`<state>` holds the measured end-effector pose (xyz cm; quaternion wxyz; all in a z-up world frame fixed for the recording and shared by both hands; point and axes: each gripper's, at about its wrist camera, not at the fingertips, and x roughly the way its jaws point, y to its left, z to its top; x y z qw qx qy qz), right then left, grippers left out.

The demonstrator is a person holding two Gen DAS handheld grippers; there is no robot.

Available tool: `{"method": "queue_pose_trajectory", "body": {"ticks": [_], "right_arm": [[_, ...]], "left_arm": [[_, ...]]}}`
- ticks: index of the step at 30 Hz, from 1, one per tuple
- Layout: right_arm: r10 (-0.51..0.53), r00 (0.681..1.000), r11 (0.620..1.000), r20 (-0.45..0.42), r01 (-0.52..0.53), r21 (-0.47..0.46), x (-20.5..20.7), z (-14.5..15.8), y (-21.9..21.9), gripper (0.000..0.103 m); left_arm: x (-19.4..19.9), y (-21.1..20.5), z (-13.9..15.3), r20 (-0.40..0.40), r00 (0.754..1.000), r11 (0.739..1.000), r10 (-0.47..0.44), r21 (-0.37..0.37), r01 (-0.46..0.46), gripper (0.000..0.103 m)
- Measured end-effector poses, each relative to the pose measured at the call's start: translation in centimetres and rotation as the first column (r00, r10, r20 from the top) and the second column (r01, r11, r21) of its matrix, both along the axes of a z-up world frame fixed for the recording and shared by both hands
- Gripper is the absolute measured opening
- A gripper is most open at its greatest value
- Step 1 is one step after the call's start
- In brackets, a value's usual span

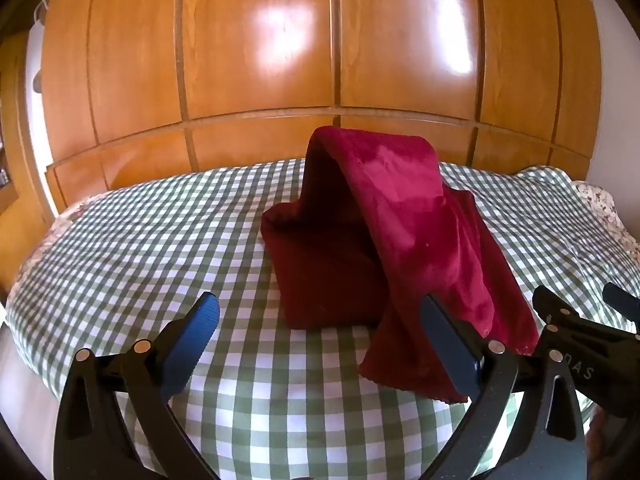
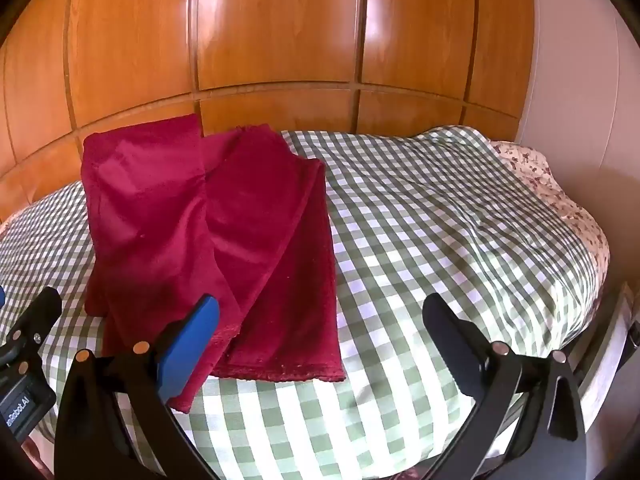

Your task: Fold small clothes

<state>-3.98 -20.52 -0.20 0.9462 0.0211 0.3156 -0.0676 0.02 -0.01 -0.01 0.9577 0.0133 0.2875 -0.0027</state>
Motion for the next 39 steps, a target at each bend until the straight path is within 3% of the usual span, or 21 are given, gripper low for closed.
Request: {"method": "queue_pose_trajectory", "body": {"ticks": [39], "right_arm": [[-0.035, 0.999, 0.999, 0.004, 0.035, 0.035, 0.3, 0.8, -2.4, 0.101]], "left_arm": [[-0.1, 0.0, 0.2, -0.01, 1.0, 1.0, -0.013, 0.003, 0.013, 0.099]]}}
